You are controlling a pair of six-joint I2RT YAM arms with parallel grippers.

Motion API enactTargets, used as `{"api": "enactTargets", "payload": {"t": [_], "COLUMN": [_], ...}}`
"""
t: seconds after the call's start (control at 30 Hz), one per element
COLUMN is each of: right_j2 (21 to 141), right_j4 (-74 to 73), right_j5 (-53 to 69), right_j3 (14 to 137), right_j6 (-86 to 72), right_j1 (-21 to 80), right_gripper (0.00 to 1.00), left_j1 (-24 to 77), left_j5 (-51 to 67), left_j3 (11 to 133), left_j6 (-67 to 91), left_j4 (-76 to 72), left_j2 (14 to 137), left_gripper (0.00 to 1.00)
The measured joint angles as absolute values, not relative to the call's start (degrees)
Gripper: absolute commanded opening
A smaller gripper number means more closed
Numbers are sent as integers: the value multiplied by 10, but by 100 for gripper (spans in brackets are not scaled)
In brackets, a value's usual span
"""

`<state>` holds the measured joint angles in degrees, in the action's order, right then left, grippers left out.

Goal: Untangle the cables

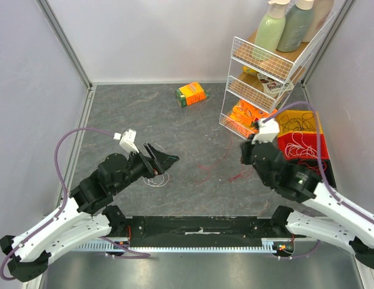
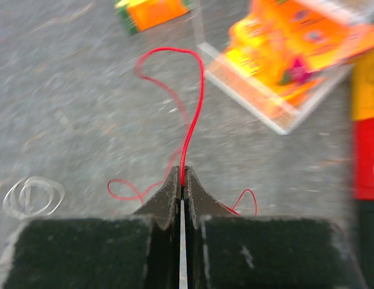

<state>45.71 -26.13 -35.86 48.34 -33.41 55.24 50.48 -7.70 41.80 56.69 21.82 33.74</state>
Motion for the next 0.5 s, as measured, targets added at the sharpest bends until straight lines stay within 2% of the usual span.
{"api": "enactTargets", "payload": {"t": [0.27,0.4,0.5], "right_j2": [483,515,524], "right_j4": [-514,-570,-590], "right_j5": [-565,-614,-649], "right_j3": [695,745,748], "right_j6": [-363,-370,-370], "right_j1": [449,359,334], "right_gripper": [0,0,0], "left_j1": [505,505,505], "left_j5": [-72,-61,-52], "left_j3": [411,409,409], "left_j6": [561,560,560], "left_j4": [224,223,223], "left_j2": [333,336,333], "left_gripper": [89,89,89]}}
